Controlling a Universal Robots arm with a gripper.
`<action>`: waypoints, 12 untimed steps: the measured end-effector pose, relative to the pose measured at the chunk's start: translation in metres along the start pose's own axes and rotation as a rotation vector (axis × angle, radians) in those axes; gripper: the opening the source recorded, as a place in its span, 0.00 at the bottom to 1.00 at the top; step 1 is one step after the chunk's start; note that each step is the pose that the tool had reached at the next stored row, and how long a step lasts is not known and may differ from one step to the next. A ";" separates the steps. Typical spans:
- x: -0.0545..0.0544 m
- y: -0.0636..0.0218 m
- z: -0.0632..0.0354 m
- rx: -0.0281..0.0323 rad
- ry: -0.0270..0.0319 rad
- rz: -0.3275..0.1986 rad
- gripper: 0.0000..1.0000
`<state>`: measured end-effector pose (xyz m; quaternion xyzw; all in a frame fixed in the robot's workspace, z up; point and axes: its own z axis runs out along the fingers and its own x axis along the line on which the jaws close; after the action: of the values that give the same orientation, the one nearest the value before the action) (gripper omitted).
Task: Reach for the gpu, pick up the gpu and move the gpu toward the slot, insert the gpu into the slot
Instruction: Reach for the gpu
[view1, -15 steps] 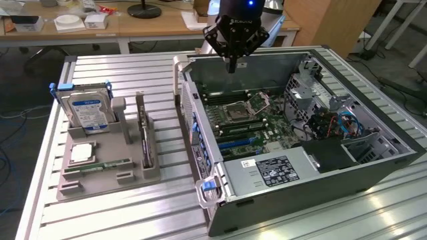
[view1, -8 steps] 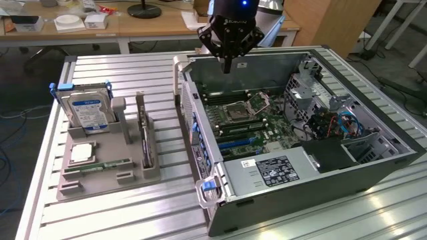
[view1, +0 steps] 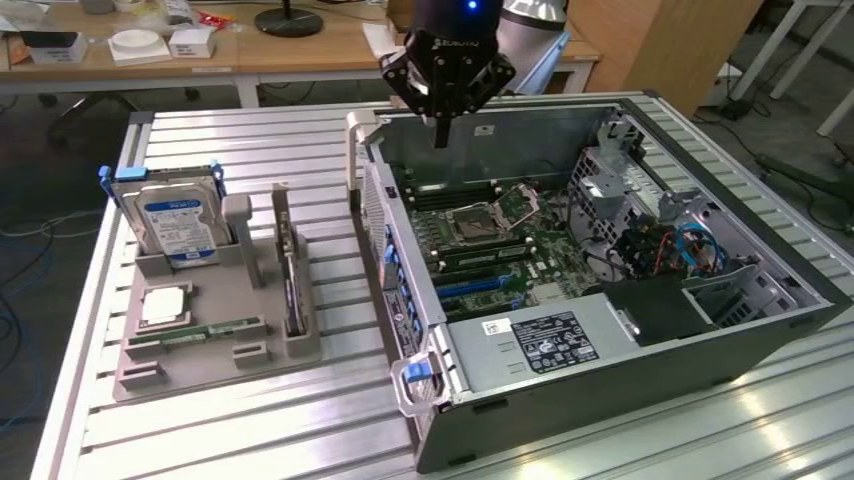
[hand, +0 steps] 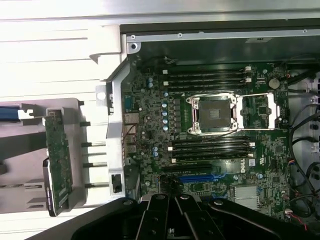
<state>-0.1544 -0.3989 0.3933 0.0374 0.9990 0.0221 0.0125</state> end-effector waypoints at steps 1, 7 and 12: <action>0.002 -0.0001 0.0000 0.0000 0.0000 0.000 0.10; 0.010 -0.0007 -0.0002 0.0000 0.0000 0.000 0.10; 0.016 -0.0012 -0.0004 -0.0001 -0.0001 0.000 0.10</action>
<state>-0.1710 -0.3989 0.3932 0.0374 0.9990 0.0221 0.0125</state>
